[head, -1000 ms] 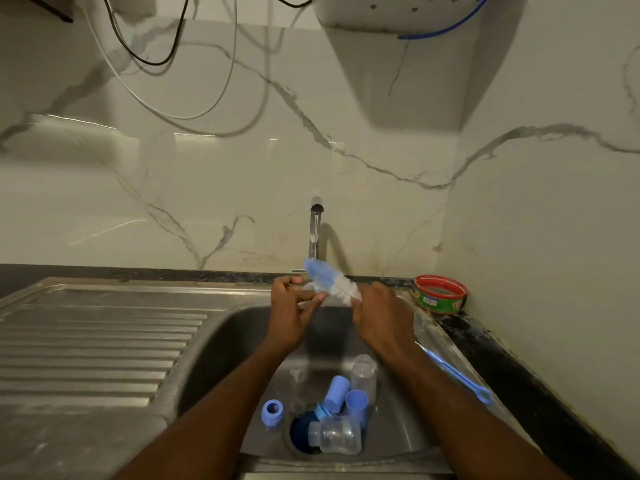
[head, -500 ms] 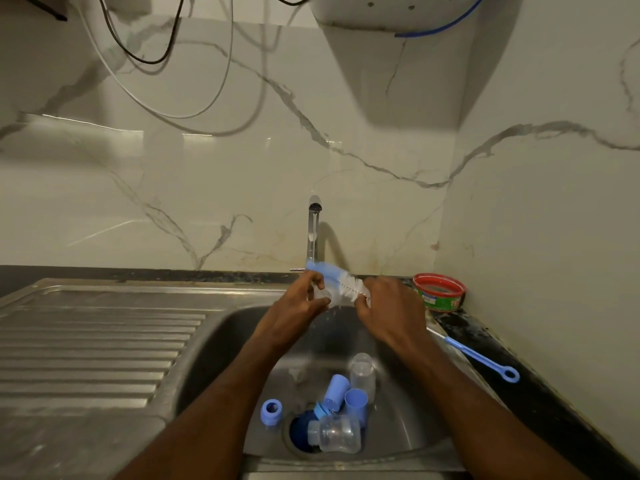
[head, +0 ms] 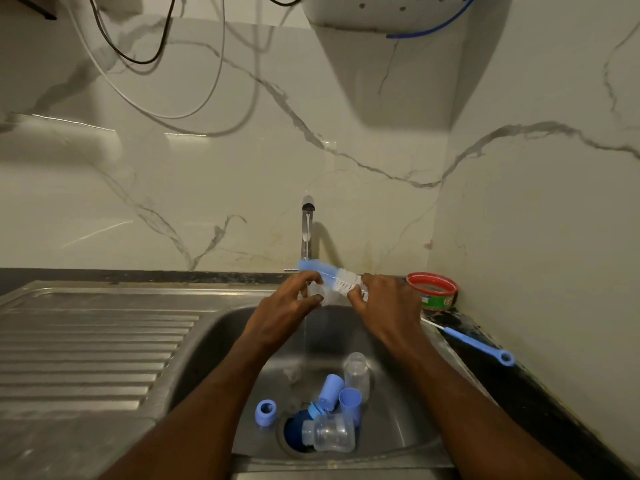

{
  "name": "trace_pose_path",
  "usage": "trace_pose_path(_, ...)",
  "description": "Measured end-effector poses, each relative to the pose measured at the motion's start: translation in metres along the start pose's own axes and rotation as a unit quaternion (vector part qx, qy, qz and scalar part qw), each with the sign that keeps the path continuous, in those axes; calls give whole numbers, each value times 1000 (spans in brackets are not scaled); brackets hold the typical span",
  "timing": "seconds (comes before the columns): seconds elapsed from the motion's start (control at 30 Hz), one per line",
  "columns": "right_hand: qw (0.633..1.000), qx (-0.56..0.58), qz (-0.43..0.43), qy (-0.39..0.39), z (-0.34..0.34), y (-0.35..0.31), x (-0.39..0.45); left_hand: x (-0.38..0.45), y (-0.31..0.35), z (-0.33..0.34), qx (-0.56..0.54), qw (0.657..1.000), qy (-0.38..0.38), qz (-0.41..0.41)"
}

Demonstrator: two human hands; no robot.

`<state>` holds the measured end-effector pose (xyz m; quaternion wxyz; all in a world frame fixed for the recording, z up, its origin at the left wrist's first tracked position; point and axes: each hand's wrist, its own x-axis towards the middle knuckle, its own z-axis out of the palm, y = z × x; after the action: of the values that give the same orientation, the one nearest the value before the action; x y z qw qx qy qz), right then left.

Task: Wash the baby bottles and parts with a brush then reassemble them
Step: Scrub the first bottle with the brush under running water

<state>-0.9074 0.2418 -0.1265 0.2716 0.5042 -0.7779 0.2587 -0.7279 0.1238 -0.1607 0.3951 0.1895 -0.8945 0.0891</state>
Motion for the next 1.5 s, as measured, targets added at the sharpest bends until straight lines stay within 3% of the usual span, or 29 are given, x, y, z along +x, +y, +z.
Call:
trace_pose_path(0.07, 999, -25, 14, -21, 4, 0, 1, 0, -2, 3, 3, 1000, 8, 8)
trace_pose_path(0.13, 999, 41, 4, -19, 4, 0, 1, -1, 0, 1, -2, 1000, 15, -14)
trace_pose_path(0.2, 995, 98, -9, -2, 3, 0, -1, -3, -2, -2, 53, 998, 2, 22)
trace_pose_path(0.37, 997, -28, 33, -58, 10, 1, 3, -3, 2, -1, 94, 995, -17, 34)
trace_pose_path(0.53, 996, 83, 1, -30, 3, -1, 1, -4, 0, -7, 89, 996, -7, -6)
trace_pose_path(0.63, 997, 10, 37, -73, 9, -4, 3, -5, -3, -2, 91, 996, 1, -2)
trace_pose_path(0.7, 995, -12, 37, -95, 10, -5, 3, -5, -5, 2, 75, 997, 20, -24)
trace_pose_path(0.8, 996, 83, -19, -32, 4, -10, 0, -7, -9, 9, 15, 993, 64, -93)
trace_pose_path(0.87, 995, 85, -44, -12, 4, -15, -4, -7, -9, 15, -23, 984, 92, -149)
trace_pose_path(0.97, 995, 19, -14, -99, 7, -18, -5, -3, 0, 25, -94, 964, 106, -224)
trace_pose_path(1.03, 993, 7, 2, -121, 9, -20, -3, 0, 5, 30, -170, 932, 122, -296)
trace_pose_path(1.2, 984, 125, -39, -119, 11, -39, -9, 3, 7, 33, -264, 852, 158, -425)
trace_pose_path(1.27, 988, 89, -58, -111, 9, -38, -12, 2, 9, 29, -311, 823, 155, -449)
trace_pose_path(1.4, 992, 54, 9, -115, 5, -30, -7, 2, 12, 22, -344, 789, 163, -481)
trace_pose_path(1.5, 992, 71, -38, -96, 5, -36, -10, 0, 10, 22, -364, 761, 156, -514)
